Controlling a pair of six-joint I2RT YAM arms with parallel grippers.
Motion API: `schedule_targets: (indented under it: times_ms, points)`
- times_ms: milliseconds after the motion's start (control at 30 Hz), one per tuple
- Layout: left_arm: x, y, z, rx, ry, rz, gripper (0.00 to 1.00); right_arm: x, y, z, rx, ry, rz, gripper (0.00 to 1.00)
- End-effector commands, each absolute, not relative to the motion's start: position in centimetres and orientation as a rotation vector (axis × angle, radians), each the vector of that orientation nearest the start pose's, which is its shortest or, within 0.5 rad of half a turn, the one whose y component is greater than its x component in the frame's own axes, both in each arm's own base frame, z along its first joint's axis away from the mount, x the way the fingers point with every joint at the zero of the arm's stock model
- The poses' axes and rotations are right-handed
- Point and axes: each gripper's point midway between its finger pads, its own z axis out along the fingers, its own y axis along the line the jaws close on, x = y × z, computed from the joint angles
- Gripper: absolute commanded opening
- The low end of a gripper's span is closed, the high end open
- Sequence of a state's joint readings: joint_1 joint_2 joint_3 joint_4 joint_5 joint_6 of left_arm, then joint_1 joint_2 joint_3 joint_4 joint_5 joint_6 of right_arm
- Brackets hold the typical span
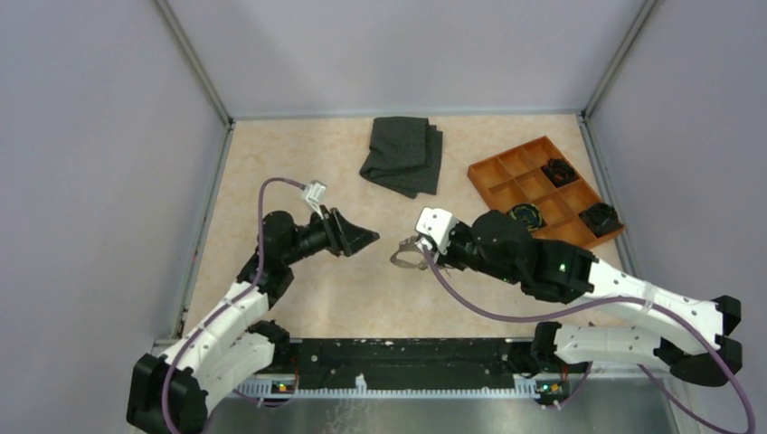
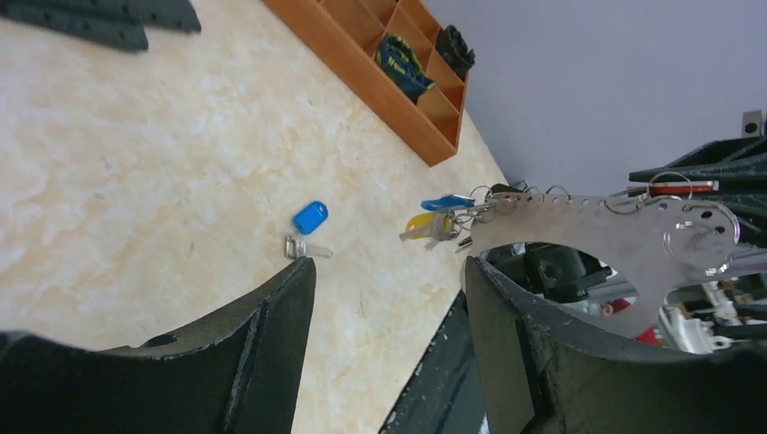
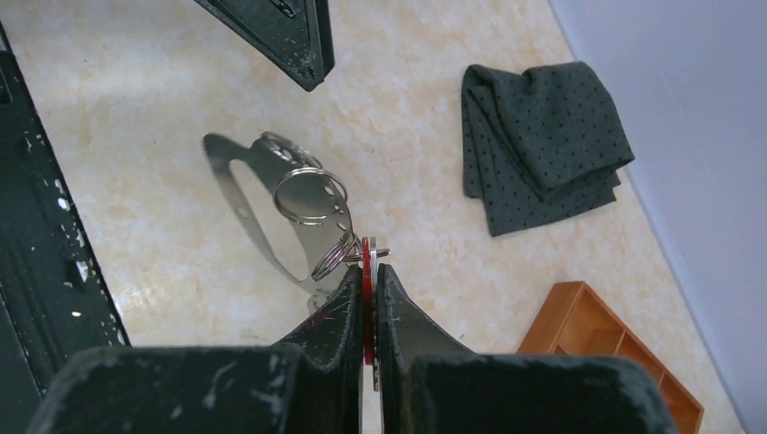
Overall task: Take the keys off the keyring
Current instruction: Pick up the key from the keyring, then remove the key from the keyring.
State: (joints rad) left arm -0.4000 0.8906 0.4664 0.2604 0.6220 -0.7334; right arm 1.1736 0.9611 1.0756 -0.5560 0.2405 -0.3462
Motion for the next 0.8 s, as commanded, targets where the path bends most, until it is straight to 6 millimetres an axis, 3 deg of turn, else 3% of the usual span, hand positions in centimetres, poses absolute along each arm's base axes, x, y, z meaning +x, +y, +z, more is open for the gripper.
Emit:
schedule_targets:
  times_ms: [0, 133, 300, 633, 767]
  points:
    - [22.6, -22.0, 25.6, 0.307, 1.634, -1.225, 0.67, 16.2, 26.9, 33.2, -1.202, 1.378, 0.382, 0.0]
    - [21.6, -22.1, 29.0, 0.427, 1.465, -1.206, 0.67, 14.5, 27.2, 34.5, -1.244, 1.279, 0.47, 0.0]
    - [21.0, -22.8, 31.1, 0.526, 1.376, -1.23, 0.63, 11.8, 27.7, 36.2, -1.303, 1.126, 0.591, 0.0]
    - [13.7, -27.6, 35.2, 0.855, 1.039, -1.388, 0.64, 9.6, 28.5, 38.3, -1.35, 1.03, 0.704, 0.0]
    - [11.6, -28.5, 36.0, 0.903, 0.935, -1.433, 0.64, 8.5, 28.4, 39.7, -1.346, 0.98, 0.758, 0.0]
